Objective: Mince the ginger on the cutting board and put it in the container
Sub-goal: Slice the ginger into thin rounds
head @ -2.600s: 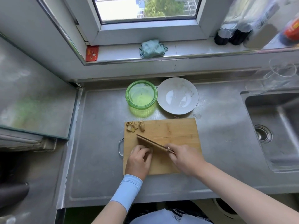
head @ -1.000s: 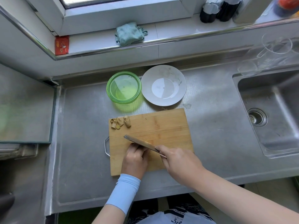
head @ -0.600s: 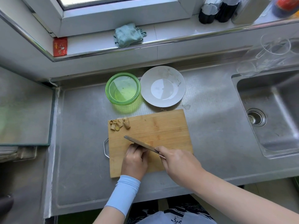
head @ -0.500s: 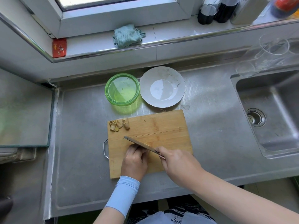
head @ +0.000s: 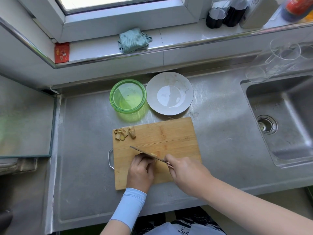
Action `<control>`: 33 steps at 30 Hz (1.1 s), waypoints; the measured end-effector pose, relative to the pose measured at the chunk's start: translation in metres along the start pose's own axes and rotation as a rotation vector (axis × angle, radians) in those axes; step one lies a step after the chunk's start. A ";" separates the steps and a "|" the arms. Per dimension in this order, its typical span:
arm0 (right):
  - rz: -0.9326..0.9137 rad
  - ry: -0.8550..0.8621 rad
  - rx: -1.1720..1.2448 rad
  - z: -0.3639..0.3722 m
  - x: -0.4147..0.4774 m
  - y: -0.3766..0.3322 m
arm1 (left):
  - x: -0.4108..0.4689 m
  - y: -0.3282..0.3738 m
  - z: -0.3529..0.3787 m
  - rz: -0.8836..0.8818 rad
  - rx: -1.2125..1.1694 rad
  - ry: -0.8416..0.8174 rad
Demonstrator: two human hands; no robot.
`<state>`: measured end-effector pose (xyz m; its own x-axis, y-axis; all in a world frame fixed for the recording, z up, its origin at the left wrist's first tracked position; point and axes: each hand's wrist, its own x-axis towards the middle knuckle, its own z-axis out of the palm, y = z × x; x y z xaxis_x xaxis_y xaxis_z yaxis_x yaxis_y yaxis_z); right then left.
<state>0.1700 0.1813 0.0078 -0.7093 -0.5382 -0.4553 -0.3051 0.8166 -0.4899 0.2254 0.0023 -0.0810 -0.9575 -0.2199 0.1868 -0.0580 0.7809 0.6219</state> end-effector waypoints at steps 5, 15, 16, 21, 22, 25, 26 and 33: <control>0.023 0.025 -0.013 0.004 -0.007 -0.004 | 0.000 -0.002 0.002 -0.005 0.008 -0.009; 0.046 0.020 -0.008 0.003 -0.008 -0.006 | 0.003 0.003 0.000 -0.015 0.020 -0.043; 0.043 0.022 -0.005 0.002 -0.009 -0.006 | 0.003 0.002 0.000 -0.014 0.020 -0.048; 0.028 0.024 -0.004 0.001 -0.005 -0.003 | 0.003 0.003 -0.001 -0.023 0.015 -0.056; 0.026 0.024 -0.003 0.001 -0.004 -0.003 | 0.003 0.002 -0.002 -0.025 0.016 -0.058; 0.022 0.019 0.020 0.002 -0.002 -0.002 | 0.002 0.002 -0.003 -0.031 0.010 -0.065; 0.023 0.016 0.024 0.002 -0.002 -0.002 | 0.002 0.002 -0.003 -0.031 0.006 -0.064; 0.007 0.000 0.020 -0.001 0.004 -0.001 | 0.004 0.003 -0.004 -0.023 -0.011 -0.043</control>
<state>0.1664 0.1784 0.0076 -0.7115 -0.5324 -0.4587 -0.2871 0.8160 -0.5018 0.2224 0.0018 -0.0750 -0.9672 -0.2121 0.1398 -0.0771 0.7696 0.6339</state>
